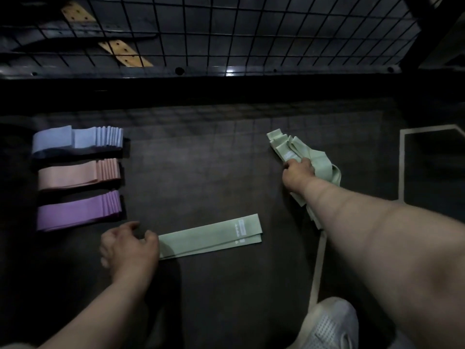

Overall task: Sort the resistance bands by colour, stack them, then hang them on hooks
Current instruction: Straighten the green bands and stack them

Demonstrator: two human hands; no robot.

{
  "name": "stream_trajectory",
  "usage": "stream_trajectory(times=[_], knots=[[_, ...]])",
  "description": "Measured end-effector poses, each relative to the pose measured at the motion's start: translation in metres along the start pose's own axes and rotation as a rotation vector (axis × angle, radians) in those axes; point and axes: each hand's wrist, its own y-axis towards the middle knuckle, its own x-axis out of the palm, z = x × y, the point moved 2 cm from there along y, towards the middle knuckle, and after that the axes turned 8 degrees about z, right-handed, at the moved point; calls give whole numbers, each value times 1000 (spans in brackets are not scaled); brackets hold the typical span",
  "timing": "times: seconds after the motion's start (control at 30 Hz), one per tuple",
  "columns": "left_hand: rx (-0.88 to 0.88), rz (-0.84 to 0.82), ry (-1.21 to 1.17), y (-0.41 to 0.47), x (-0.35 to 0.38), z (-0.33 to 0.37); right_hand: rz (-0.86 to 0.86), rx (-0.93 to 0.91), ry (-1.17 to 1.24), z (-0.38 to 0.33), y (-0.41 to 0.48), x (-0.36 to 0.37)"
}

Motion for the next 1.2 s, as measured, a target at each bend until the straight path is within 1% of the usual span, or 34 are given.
stream_trajectory(times=[0.07, 0.27, 0.4, 0.63, 0.73, 0.83, 0.9, 0.97, 1.1, 1.2], knots=[[23, -3, -12, -1, 2, 8, -20, 13, 12, 0, 10, -3], [47, -19, -16, -4, 6, 17, 51, 99, 125, 24, 10, -12], [65, -44, -17, -8, 5, 20, 185, 200, 214, 46, 8, -25], [114, -87, -71, -23, -7, 38, 355, 237, 323, 57, -11, -74], [138, -92, -98, -30, -16, 55, 379, 186, 346, 52, -23, -98], [158, -102, -120, -40, -29, 74, 448, 204, 475, 45, -34, -124], [193, -120, -154, -50, -39, 88, 465, 227, 613, 42, -42, -142], [231, -145, -183, -60, -50, 104, 443, 231, 749, 38, -52, -159], [321, -185, -256, -78, -75, 134, 407, 172, 748, 39, -67, -184], [385, -212, -312, -91, -93, 155, 411, 197, 763, 37, -73, -197]])
